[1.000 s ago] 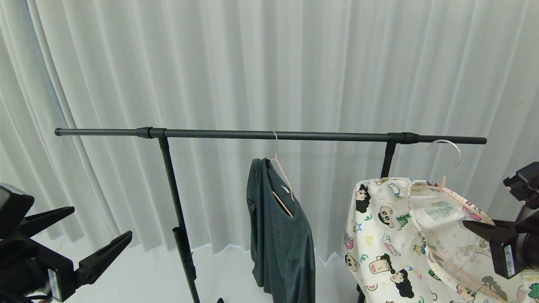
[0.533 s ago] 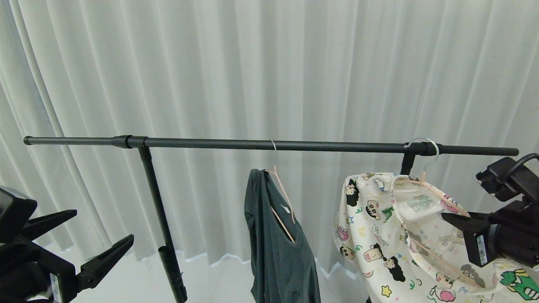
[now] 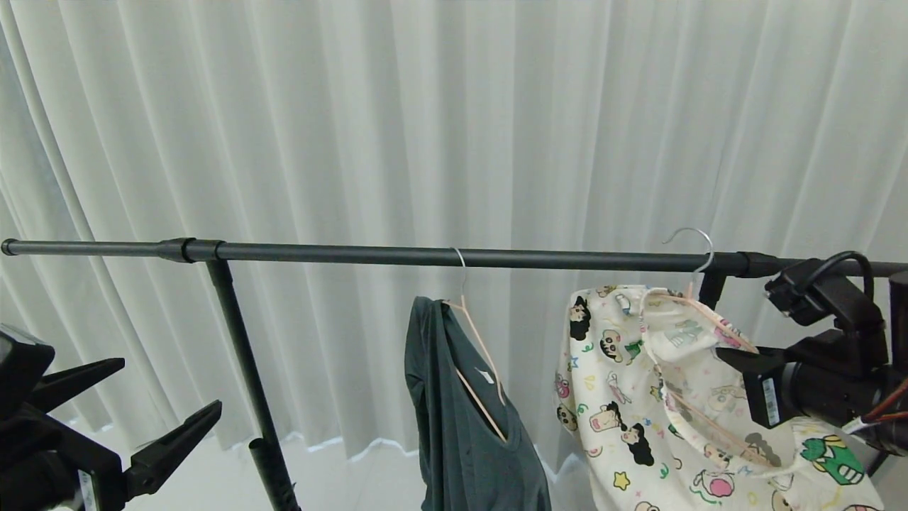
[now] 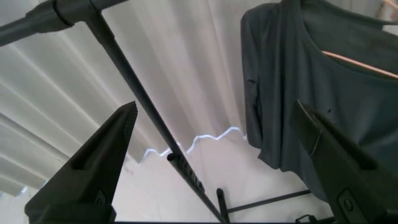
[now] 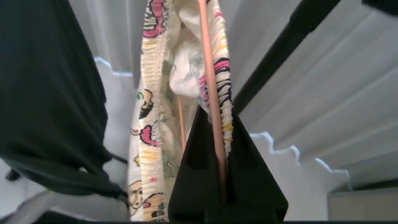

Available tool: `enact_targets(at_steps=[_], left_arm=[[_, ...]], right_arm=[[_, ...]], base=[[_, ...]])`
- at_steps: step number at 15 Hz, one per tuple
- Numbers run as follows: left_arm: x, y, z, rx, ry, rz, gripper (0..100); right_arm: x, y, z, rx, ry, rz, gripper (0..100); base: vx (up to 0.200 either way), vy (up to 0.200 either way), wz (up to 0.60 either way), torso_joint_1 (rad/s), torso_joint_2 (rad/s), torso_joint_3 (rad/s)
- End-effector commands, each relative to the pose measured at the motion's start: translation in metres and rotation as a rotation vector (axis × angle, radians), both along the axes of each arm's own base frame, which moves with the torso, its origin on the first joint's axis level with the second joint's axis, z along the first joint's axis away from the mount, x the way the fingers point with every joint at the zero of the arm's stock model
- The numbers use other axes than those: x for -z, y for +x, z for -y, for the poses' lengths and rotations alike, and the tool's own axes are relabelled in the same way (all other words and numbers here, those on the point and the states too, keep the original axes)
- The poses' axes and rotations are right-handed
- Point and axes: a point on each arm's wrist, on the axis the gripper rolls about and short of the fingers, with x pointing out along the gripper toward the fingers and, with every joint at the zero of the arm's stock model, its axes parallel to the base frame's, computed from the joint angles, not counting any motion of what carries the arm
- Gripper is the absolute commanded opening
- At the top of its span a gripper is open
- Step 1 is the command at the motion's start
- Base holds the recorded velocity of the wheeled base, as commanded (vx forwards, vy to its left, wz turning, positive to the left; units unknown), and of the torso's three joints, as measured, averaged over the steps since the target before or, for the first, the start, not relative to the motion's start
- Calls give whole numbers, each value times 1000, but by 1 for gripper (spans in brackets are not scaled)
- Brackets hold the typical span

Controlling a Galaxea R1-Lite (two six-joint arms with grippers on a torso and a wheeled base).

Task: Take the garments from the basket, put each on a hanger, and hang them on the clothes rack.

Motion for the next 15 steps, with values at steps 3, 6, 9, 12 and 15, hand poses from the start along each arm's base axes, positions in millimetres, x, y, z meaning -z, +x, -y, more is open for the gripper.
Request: enact_targets(at_steps=[3, 6, 9, 12, 15], left_arm=[[-2, -3, 0, 22, 79, 37, 100], [-3, -3, 0, 28, 100, 44, 100], [-5, -3, 0, 29, 103, 52, 100], [-5, -3, 0, 29, 106, 52, 100], [-5, -3, 0, 32, 113, 54, 100]], right_arm=[[21, 39, -18, 17, -22, -48, 0], [28, 59, -22, 39, -31, -72, 0], [36, 75, -23, 65, -40, -98, 0], [40, 77, -24, 65, -46, -110, 0], [41, 77, -24, 66, -42, -114, 0]], base=[[0, 0, 0, 0, 0, 0], [0, 0, 0, 0, 0, 0], [0, 0, 0, 0, 0, 0], [0, 0, 0, 0, 0, 0], [0, 0, 0, 0, 0, 0]])
